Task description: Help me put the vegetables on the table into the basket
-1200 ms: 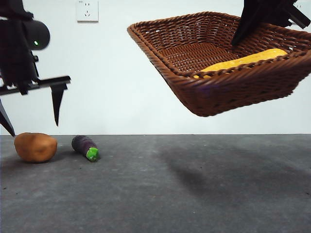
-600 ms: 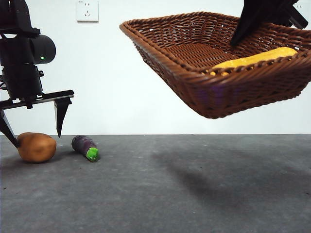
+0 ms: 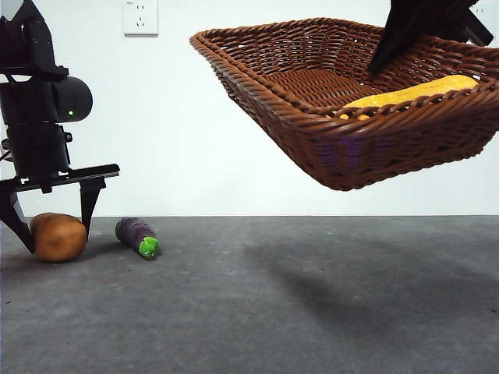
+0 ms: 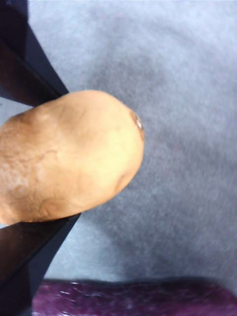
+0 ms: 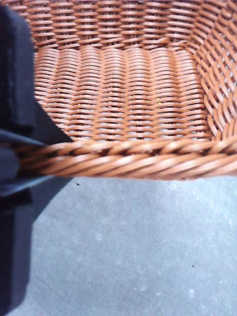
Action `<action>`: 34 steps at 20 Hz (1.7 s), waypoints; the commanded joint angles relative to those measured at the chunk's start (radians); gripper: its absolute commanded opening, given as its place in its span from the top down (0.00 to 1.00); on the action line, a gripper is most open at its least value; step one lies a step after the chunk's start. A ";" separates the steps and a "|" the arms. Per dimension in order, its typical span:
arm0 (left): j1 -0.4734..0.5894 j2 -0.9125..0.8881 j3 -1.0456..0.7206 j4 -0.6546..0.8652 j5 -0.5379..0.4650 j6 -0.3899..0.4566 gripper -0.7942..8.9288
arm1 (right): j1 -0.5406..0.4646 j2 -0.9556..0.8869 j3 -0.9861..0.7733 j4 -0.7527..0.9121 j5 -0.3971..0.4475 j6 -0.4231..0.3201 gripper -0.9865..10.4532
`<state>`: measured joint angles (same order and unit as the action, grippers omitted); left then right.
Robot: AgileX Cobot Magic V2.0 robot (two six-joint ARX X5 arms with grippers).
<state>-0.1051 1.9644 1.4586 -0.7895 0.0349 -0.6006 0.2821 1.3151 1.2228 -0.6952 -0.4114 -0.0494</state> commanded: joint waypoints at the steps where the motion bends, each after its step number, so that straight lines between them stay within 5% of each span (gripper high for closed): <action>1: -0.001 -0.008 0.002 -0.005 -0.001 0.124 0.93 | 0.004 -0.004 0.005 0.013 -0.007 0.022 0.92; 7: 0.015 -0.309 0.002 0.063 0.097 0.527 0.93 | 0.005 0.053 0.003 0.011 0.026 0.104 0.92; 13: -0.072 -0.642 0.001 -0.035 0.360 0.748 0.93 | 0.047 0.222 0.001 0.064 0.026 0.222 0.92; 19: -0.410 -0.632 -0.024 -0.092 0.346 0.813 0.93 | 0.170 0.290 0.001 0.176 0.018 0.344 0.92; 23: -0.540 -0.491 -0.026 -0.098 0.304 0.816 0.93 | 0.183 0.290 0.001 0.217 0.002 0.408 0.92; 28: -0.591 -0.307 -0.026 -0.089 0.304 0.822 0.93 | 0.182 0.289 0.001 0.220 -0.002 0.413 0.92; 32: -0.592 -0.243 -0.026 -0.043 0.305 0.749 0.92 | 0.182 0.289 0.001 0.223 -0.002 0.412 0.92; 33: -0.592 -0.240 -0.026 -0.043 0.305 0.737 0.90 | 0.182 0.289 0.001 0.225 -0.002 0.412 0.92; 34: -0.592 -0.240 -0.026 -0.043 0.305 0.734 0.78 | 0.182 0.289 0.001 0.227 -0.002 0.410 0.92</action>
<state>-0.6945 1.7145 1.4429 -0.8364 0.3355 0.1455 0.4629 1.6035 1.2228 -0.4881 -0.3969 0.3443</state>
